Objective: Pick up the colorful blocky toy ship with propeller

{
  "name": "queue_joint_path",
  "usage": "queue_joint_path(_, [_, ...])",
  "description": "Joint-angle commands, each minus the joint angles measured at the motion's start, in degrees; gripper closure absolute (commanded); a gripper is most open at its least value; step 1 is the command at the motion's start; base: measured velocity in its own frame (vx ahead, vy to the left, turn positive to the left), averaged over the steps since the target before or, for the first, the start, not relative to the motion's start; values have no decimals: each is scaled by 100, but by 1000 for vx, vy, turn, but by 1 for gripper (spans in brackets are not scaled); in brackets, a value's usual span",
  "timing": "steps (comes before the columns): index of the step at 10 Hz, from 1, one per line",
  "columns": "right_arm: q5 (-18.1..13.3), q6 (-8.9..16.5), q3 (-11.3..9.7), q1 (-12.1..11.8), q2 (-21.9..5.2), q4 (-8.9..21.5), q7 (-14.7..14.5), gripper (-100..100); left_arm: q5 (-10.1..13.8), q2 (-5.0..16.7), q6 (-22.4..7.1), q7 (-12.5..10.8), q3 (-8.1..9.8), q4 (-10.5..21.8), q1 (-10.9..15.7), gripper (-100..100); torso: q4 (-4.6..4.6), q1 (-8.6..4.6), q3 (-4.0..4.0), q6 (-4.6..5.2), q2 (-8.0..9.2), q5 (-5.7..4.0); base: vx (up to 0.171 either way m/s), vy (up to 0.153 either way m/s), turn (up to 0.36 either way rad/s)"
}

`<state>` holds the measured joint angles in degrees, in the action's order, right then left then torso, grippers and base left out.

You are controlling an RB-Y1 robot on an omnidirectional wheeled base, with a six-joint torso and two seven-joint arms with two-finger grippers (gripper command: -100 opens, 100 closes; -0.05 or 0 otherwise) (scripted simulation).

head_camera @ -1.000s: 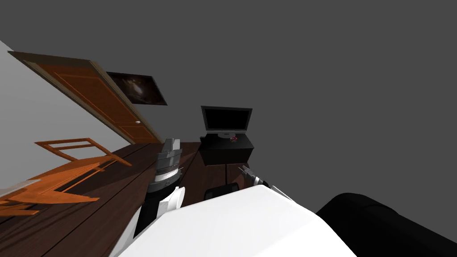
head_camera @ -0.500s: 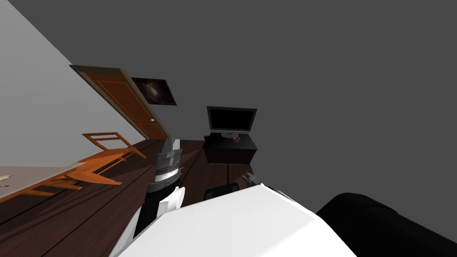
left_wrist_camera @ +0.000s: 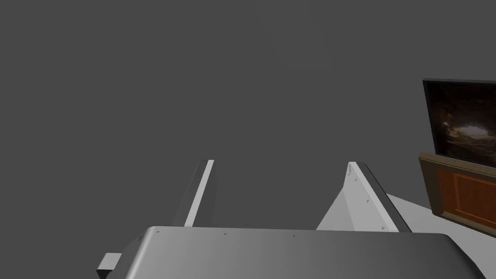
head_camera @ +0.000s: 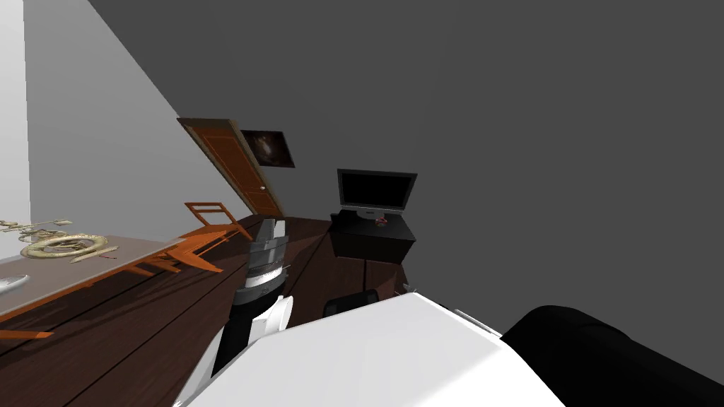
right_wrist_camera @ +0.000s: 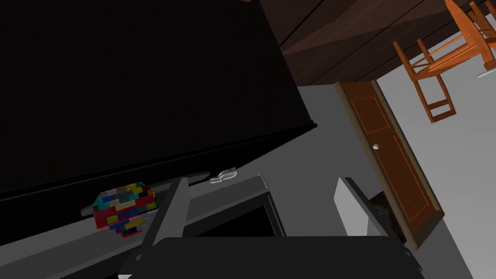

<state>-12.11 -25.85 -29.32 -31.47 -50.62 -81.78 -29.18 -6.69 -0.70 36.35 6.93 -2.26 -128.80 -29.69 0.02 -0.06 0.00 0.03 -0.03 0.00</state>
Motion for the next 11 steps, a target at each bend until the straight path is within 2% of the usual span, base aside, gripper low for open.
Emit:
queue_joint_path(1, [-107, -50, -139, -21, -281, 286, -96, -100, 0, 0, 0, 0, 0, 0, 0, 0, 0, 0, 0, 0, 0, 0, 11, 20, 366])
queue_joint_path(2, [-107, -50, -139, -21, -281, 408, -96, -100, 0, 0, 0, 0, -1, 0, 1, 0, 0, 2, -2, -7, -4, 0, 13, 7, 149])
queue_joint_path(3, [-200, -79, -247, -47, -519, 643, -153, -100, 0, 0, 0, 0, 0, 0, 0, 0, -1, -1, -3, 0, -5, -1, 23, 17, 342])
queue_joint_path(5, [-200, -79, -247, -47, -529, 863, -153, -100, 0, 0, 0, 0, 0, 0, 0, 0, -2, -2, -6, -1, -11, -2, 21, 3, 76])
queue_joint_path(6, [-200, -79, -247, -47, -529, 863, -153, -100, 0, 0, 0, 0, 1, 0, -1, 0, -1, -1, -4, 3, -6, -1, 3, 2, -34])
queue_joint_path(7, [-296, -113, -346, -71, -763, 1065, -195, -100, 0, 0, 0, 0, 0, 0, 0, 0, 0, 0, -1, 2, -1, -2, 23, 14, 294])
queue_joint_path(8, [-296, -113, -346, -71, -763, 1227, -195, -100, 0, 0, 0, 0, 0, 0, 1, 0, -1, 0, -4, -6, -8, 0, 32, 0, 259])
queue_joint_path(9, [-392, -152, -436, -93, -982, 1406, -223, -100, 0, 0, 0, 0, 0, 0, 0, 0, -2, -3, -6, -1, -11, -1, 57, 6, 367])
queue_joint_path(10, [-392, -152, -436, -93, -982, 1537, -223, -100, 0, 0, 0, 0, 0, 0, 0, 0, -3, -3, -12, -7, -22, -1, 54, -11, 214])
queue_joint_path(11, [-490, -195, -516, -113, -1184, 1768, -236, -100, 0, 0, 0, 0, 1, 0, -1, 0, -4, -7, -13, -1, -22, -3, 65, -17, 361])
